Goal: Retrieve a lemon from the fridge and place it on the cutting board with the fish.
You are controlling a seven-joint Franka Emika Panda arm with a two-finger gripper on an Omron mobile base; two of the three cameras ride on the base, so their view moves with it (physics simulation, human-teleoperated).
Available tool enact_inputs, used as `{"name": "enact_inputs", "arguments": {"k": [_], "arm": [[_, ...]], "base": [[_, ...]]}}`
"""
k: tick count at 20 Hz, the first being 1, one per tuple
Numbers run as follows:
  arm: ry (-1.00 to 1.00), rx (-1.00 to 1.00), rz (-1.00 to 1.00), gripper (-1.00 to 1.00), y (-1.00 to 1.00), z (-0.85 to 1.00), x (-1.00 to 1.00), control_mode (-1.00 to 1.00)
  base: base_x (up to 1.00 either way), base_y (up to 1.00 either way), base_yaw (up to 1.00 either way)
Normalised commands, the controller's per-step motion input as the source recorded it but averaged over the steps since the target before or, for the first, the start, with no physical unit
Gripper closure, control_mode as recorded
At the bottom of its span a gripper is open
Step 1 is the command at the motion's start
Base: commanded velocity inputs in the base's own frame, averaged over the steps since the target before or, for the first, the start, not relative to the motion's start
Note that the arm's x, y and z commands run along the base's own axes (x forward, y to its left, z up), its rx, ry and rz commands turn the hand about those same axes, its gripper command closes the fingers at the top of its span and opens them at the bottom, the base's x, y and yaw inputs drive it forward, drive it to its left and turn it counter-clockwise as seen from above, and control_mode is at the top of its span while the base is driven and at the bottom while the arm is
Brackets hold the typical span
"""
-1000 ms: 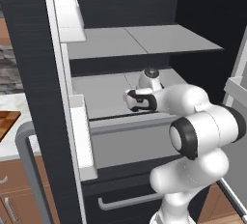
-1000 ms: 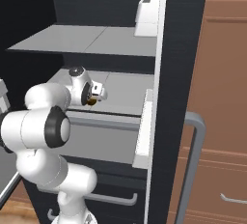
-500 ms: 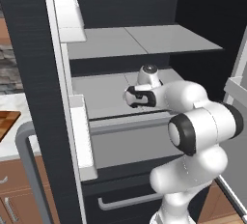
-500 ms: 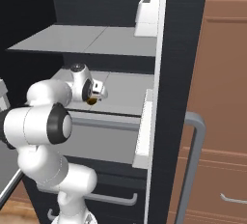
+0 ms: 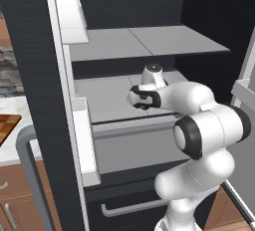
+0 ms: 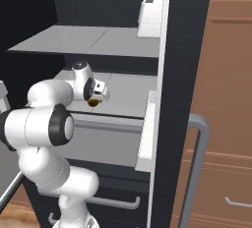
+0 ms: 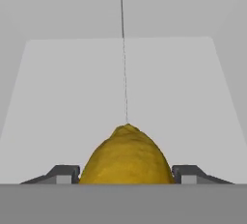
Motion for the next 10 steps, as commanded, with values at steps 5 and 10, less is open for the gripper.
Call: {"name": "enact_inputs", "arguments": {"k": [5, 10], "arm": [[0.02, 0.00, 0.00, 1.00, 0.00, -0.13, -0.15, -1.00], [-0.01, 0.00, 0.00, 1.00, 0.00, -0.02, -0.04, -1.00]], "base": [[0.00, 0.00, 0.00], [0.00, 0.00, 0.00]]}}
